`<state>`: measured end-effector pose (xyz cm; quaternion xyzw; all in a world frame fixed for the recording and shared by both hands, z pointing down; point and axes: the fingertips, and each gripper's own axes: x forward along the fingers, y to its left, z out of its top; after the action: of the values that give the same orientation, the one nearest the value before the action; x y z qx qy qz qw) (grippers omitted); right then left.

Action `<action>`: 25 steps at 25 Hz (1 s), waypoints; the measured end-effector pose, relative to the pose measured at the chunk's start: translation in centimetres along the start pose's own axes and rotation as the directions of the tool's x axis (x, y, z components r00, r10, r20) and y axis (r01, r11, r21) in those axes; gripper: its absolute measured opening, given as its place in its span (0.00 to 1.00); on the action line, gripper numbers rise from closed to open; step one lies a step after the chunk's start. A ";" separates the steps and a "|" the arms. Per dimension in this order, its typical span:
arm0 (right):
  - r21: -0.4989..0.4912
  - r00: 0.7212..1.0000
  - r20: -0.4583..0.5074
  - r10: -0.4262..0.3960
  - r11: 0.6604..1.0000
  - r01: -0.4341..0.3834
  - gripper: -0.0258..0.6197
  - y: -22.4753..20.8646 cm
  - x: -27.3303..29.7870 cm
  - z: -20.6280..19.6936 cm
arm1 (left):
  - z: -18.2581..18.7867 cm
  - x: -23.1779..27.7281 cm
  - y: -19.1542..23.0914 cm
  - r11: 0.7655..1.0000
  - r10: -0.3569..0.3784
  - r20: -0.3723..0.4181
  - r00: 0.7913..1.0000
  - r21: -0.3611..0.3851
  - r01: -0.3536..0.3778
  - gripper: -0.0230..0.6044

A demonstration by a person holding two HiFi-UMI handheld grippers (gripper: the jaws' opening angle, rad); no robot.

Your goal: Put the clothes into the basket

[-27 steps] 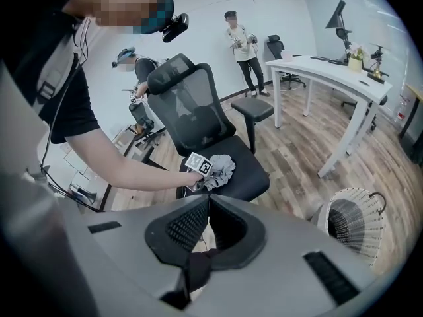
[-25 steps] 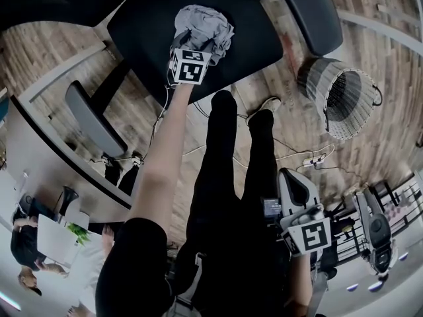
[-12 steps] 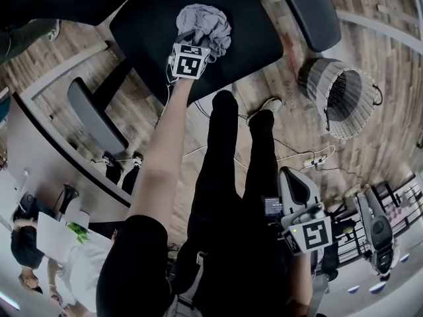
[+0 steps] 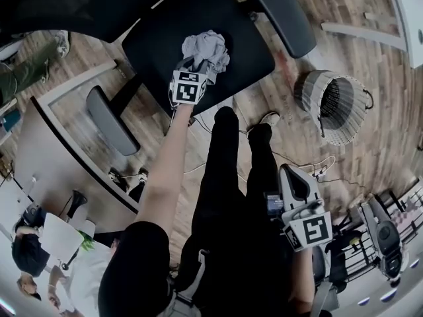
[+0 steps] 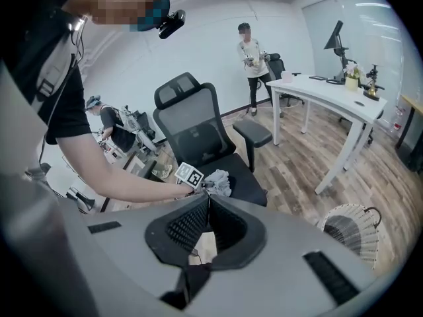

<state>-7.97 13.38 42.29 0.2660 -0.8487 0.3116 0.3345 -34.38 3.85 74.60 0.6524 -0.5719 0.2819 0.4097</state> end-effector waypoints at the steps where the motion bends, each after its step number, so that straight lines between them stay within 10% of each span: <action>1: -0.005 1.000 0.013 -0.004 1.000 0.004 0.07 0.1 -0.2 0.4 | 0.2 -0.7 -0.1 1.000 0.000 0.004 1.000 0.004 0.000 0.19; 25: -0.063 0.927 0.359 -0.104 0.989 0.135 0.07 -1.2 -9.1 7.3 | 7.6 -22.0 -8.5 0.990 -0.101 0.251 0.963 0.117 0.074 0.19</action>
<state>-4.37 9.62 31.77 0.3545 -0.8899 0.2006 0.2054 -30.92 8.77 50.60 0.7289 -0.5749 0.2068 0.3089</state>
